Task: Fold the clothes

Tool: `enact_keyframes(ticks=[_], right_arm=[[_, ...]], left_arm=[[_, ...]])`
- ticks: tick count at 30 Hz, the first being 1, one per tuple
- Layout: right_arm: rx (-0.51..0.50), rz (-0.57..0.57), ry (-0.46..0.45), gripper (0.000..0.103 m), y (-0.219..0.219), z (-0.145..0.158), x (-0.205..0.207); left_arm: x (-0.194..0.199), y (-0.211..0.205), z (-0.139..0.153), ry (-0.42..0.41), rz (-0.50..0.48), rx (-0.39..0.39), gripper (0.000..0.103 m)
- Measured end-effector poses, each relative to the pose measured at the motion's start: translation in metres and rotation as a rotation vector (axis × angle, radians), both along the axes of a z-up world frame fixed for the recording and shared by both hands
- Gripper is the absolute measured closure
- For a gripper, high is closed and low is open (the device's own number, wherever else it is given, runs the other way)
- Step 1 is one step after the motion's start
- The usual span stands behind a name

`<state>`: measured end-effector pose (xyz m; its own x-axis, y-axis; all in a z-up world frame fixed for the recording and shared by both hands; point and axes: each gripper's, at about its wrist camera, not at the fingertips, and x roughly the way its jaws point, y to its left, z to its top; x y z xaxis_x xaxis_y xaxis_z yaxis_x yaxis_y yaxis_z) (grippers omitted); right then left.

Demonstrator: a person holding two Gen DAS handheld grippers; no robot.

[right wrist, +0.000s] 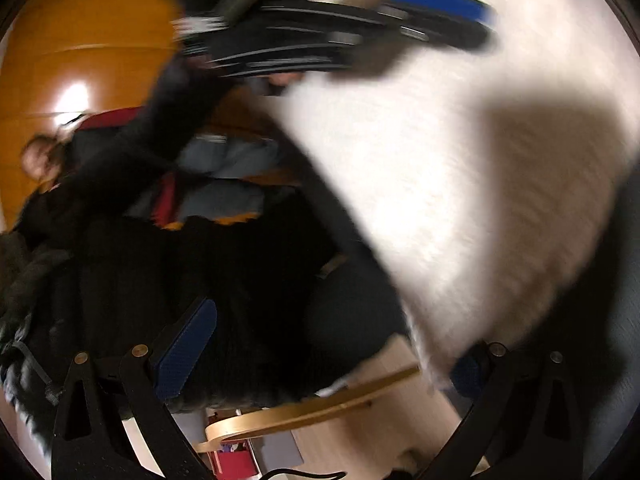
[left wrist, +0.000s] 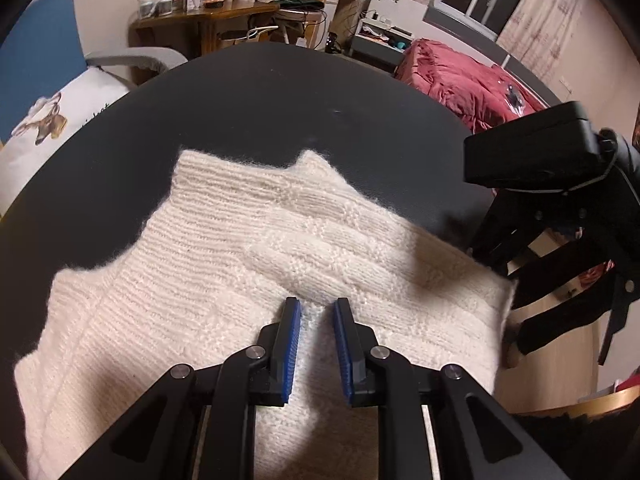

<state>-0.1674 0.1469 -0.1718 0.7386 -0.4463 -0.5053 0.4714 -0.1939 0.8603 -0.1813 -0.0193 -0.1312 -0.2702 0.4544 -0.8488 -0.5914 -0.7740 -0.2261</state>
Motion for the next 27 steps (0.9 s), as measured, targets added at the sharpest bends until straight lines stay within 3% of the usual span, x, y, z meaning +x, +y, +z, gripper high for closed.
enact_keyframes(ticks=[5,8,11,16,23,24,25,26,27], right_arm=[[-0.031,-0.14,0.136,0.0,0.024,0.024,-0.009],[-0.124,-0.317,0.228,0.0,0.041,0.054,-0.017],[-0.23,-0.437,0.292,0.0,0.041,0.078,-0.017],[-0.248,-0.428,0.306,0.0,-0.003,0.067,0.005],[-0.226,-0.389,0.287,0.0,-0.026,0.049,0.02],[-0.227,-0.391,0.284,0.0,-0.026,0.047,0.019],[-0.23,-0.398,0.278,0.0,-0.025,0.047,0.018],[-0.23,-0.409,0.276,0.0,-0.02,0.047,0.014],[-0.229,-0.42,0.274,0.0,-0.015,0.047,0.009]], left_arm=[[-0.021,-0.032,0.018,0.008,0.094,0.084,0.084],[-0.049,-0.058,0.03,0.045,0.188,0.106,0.082],[-0.074,-0.065,0.029,0.031,0.183,0.097,0.077],[-0.11,-0.052,0.011,-0.067,0.088,0.025,0.075],[-0.121,-0.04,0.002,-0.119,0.001,0.089,0.072],[-0.119,-0.038,0.0,-0.113,-0.001,0.079,0.073],[-0.118,-0.036,-0.001,-0.104,-0.001,0.068,0.081],[-0.115,-0.034,-0.002,-0.07,0.02,0.037,0.099],[-0.113,-0.035,-0.001,-0.045,0.033,0.027,0.099]])
